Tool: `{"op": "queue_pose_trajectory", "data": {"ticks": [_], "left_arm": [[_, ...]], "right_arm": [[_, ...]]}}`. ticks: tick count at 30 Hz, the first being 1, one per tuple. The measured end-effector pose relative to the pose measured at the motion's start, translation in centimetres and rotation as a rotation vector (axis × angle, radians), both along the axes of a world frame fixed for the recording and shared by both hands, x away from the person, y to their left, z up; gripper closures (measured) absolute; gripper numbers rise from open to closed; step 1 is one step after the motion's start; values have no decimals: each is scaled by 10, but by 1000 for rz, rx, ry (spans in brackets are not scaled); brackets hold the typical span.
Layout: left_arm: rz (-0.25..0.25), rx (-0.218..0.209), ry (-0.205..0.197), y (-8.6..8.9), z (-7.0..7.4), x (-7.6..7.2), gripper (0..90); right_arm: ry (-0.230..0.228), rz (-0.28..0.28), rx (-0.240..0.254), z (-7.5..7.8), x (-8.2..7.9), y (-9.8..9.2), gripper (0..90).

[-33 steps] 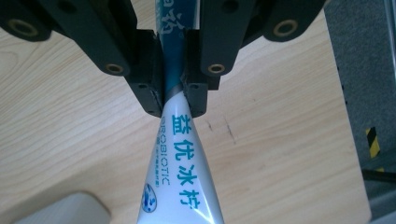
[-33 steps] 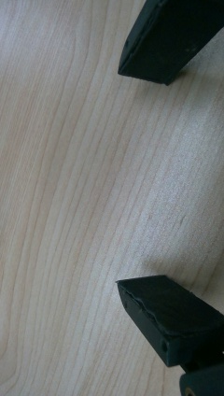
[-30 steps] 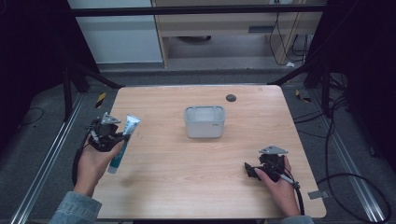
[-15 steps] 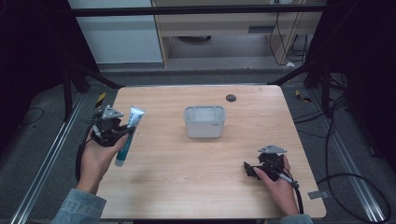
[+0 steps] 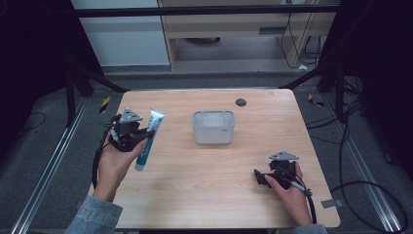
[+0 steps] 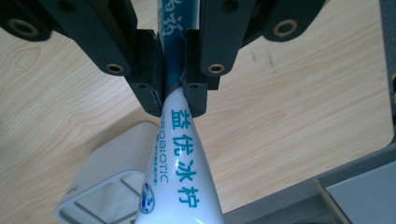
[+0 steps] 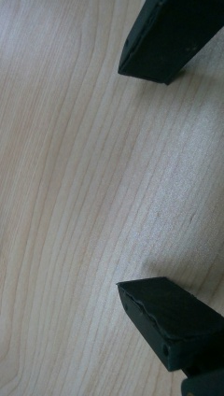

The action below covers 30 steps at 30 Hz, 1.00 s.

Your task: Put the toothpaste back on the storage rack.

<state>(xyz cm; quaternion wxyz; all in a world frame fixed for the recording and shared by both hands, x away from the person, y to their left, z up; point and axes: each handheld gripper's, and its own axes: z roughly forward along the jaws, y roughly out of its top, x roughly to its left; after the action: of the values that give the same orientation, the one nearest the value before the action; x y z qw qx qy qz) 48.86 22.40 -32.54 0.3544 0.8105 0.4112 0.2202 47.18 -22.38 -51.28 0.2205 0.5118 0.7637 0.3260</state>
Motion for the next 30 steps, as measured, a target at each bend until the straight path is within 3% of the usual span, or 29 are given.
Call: {"op": "queue_pose_trajectory", "data": {"ticks": [8, 15, 19, 30], "left_arm": [[-53, -28, -1, -27, 1, 5, 793], [-91, -48, -17, -47, 11, 11, 793], [-125, -33, -21, -67, 17, 19, 794], [-176, -31, -30, -93, 32, 31, 794]], "right_arm": [[0, 0, 0, 0, 0, 0, 5], [0, 1, -1, 0, 0, 0, 5], [0, -7, -2, 0, 4, 1, 4], [-4, -20, -7, 0, 6, 2, 4]]}}
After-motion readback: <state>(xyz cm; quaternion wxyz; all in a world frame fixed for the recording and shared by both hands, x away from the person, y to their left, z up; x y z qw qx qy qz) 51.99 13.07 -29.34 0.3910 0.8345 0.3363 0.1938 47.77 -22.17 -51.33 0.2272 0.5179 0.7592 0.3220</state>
